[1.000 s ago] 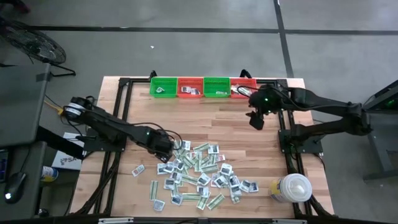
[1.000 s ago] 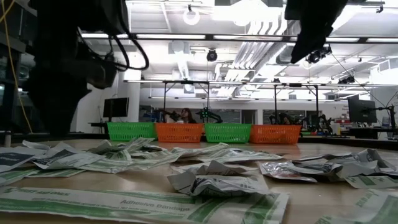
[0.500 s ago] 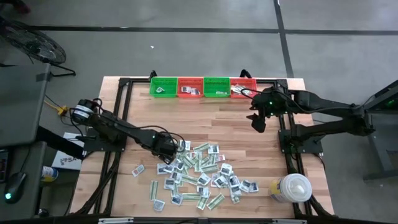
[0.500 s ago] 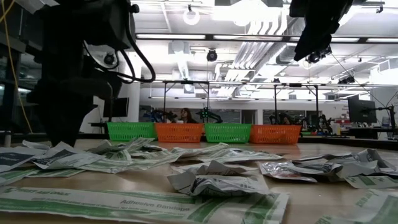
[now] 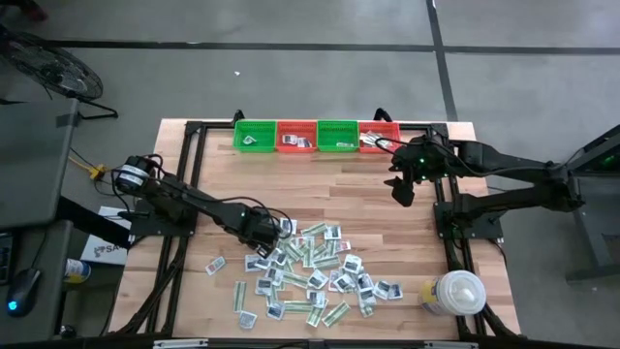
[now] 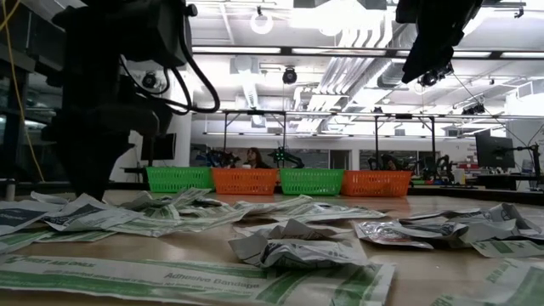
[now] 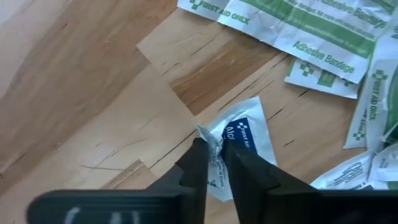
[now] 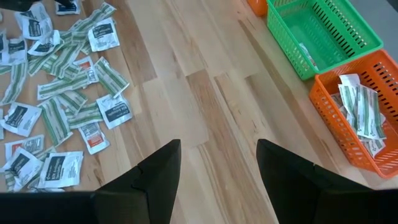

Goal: Pick & Place First Aid Supplies
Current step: Put the blue alcohol pad in the left green bin

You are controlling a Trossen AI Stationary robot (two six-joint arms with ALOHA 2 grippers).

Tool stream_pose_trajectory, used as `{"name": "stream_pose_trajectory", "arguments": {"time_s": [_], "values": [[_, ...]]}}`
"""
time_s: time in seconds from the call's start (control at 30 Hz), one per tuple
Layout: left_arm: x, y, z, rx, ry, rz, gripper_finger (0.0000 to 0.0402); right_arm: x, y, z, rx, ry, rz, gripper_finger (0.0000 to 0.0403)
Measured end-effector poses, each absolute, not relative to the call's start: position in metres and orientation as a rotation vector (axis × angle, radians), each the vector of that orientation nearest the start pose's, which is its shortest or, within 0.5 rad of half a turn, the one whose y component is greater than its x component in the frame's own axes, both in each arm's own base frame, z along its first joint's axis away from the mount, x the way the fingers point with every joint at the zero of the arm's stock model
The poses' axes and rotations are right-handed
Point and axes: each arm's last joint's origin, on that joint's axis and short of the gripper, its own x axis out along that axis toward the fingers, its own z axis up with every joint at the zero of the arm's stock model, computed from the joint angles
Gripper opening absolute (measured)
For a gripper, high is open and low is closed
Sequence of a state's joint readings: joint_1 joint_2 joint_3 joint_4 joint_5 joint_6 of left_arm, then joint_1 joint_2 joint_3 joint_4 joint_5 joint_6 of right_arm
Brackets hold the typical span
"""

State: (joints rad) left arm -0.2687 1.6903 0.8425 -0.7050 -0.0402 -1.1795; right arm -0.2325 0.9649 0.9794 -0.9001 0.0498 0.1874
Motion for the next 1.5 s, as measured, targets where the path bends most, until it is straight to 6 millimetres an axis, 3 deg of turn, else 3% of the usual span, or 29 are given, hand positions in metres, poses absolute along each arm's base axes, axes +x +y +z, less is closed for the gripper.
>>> {"name": "stream_pose_trajectory", "arguments": {"time_s": [0.17, 0.4, 0.57, 0.73, 0.93, 1.17, 1.5], "values": [[0.25, -0.067, 0.129, -0.667, 1.388, 0.706, 0.0006, 0.17, -0.042, 0.309, 0.253, 0.858, -0.345, 0.0204], [0.243, -0.062, 0.148, -0.632, 1.295, 0.724, 0.0002, 0.17, -0.042, 0.309, 0.251, 0.858, -0.345, 0.0203], [0.238, -0.057, 0.172, -0.624, 1.147, 0.731, 0.0001, 0.17, -0.042, 0.31, 0.248, 0.856, -0.35, 0.0204], [0.233, -0.039, 0.195, -0.614, 1.016, 0.765, 0.0001, 0.171, -0.042, 0.311, 0.246, 0.837, -0.35, 0.0203], [0.225, -0.002, 0.219, -0.569, 0.932, 0.769, 0.0, 0.174, -0.044, 0.314, 0.216, 0.796, -0.388, 0.0204], [0.21, 0.057, 0.239, -0.505, 0.877, 0.771, 0.0, 0.175, -0.049, 0.315, 0.209, 0.766, -0.434, 0.0204], [0.183, 0.155, 0.24, -0.481, 0.793, 0.756, 0.0, 0.173, -0.07, 0.321, 0.226, 0.671, -0.598, 0.0204]]}}
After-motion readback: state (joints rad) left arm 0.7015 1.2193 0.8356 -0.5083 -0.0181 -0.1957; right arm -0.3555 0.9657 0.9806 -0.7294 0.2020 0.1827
